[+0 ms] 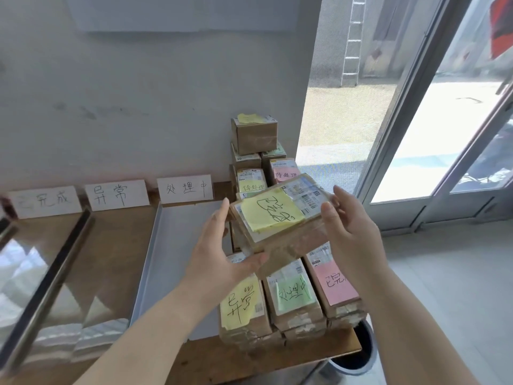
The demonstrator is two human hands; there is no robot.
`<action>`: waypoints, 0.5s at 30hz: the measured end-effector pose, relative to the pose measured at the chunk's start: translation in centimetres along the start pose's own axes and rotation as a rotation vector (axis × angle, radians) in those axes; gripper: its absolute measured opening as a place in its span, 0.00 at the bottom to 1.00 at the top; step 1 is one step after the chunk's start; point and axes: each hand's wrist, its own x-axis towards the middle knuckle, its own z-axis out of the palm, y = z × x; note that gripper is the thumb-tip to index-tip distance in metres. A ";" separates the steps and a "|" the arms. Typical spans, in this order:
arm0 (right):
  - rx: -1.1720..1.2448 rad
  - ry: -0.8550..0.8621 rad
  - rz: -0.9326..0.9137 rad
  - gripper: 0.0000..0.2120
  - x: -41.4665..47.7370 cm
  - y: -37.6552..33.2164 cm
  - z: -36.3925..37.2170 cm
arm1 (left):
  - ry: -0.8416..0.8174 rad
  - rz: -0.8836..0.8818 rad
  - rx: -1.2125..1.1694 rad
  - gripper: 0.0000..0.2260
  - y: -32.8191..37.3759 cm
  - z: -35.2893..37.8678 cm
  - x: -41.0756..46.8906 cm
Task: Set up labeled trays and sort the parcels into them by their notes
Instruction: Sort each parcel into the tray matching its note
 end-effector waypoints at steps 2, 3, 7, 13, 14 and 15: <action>0.100 -0.020 -0.001 0.24 0.3 -0.9 0.2 | 0.045 0.034 -0.040 0.51 0.0 -0.4 0.0; 0.178 -0.027 0.002 0.24 0.4 -1.3 0.4 | 0.056 0.061 -0.083 0.50 0.0 -0.6 0.1; 0.398 -0.046 -0.018 0.22 1.2 -2.9 2.3 | 0.065 0.108 -0.337 0.47 0.4 -1.6 0.0; 0.494 -0.155 -0.057 0.24 2.8 -4.2 5.9 | 0.147 0.018 -0.629 0.28 -0.3 -3.8 0.5; 0.495 -0.178 -0.079 0.24 3.0 -4.4 6.5 | 0.174 -0.029 -0.690 0.26 -0.4 -4.1 0.7; 0.495 -0.212 -0.109 0.23 3.0 -4.7 7.2 | 0.187 -0.079 -0.744 0.24 -0.6 -4.3 0.7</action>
